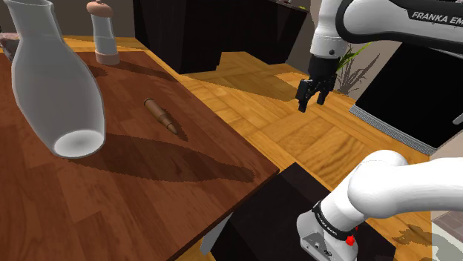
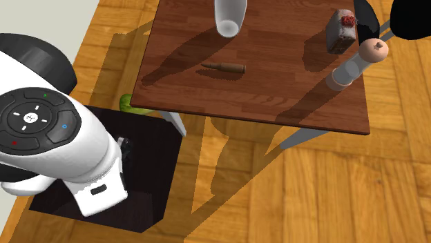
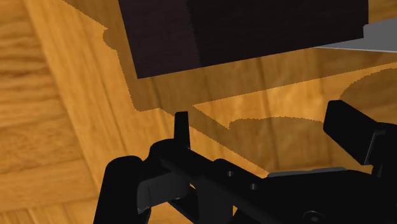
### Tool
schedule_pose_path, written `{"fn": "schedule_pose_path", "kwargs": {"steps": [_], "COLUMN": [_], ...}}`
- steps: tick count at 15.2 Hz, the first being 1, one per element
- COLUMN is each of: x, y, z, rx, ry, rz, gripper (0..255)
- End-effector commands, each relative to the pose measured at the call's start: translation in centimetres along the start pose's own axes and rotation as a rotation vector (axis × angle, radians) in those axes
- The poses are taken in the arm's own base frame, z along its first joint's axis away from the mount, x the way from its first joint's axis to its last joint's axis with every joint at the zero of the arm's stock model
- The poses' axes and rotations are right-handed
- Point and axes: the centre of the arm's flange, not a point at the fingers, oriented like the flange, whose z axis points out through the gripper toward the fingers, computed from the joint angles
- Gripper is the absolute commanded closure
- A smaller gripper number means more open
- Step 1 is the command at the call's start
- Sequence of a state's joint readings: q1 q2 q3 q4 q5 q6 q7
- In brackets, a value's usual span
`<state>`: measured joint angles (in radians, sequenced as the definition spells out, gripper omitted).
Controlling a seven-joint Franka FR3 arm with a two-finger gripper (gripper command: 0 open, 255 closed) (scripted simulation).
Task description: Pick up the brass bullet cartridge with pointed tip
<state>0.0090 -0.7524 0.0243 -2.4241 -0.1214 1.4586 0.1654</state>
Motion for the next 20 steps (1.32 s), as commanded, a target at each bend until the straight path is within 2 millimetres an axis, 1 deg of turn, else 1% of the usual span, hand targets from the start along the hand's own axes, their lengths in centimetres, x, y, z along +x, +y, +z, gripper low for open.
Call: {"fn": "schedule_pose_path", "kwargs": {"steps": [1, 11, 20], "x": [0.0, 4.1, 7.1], "y": [0.0, -11.6, -22.1], "z": [0.0, -0.9, -2.3], "rx": [0.0, 0.033, 0.062], "ry": [0.0, 0.069, 0.132], "rz": [0.0, -0.063, -0.12], "gripper": [0, 0, 0]}}
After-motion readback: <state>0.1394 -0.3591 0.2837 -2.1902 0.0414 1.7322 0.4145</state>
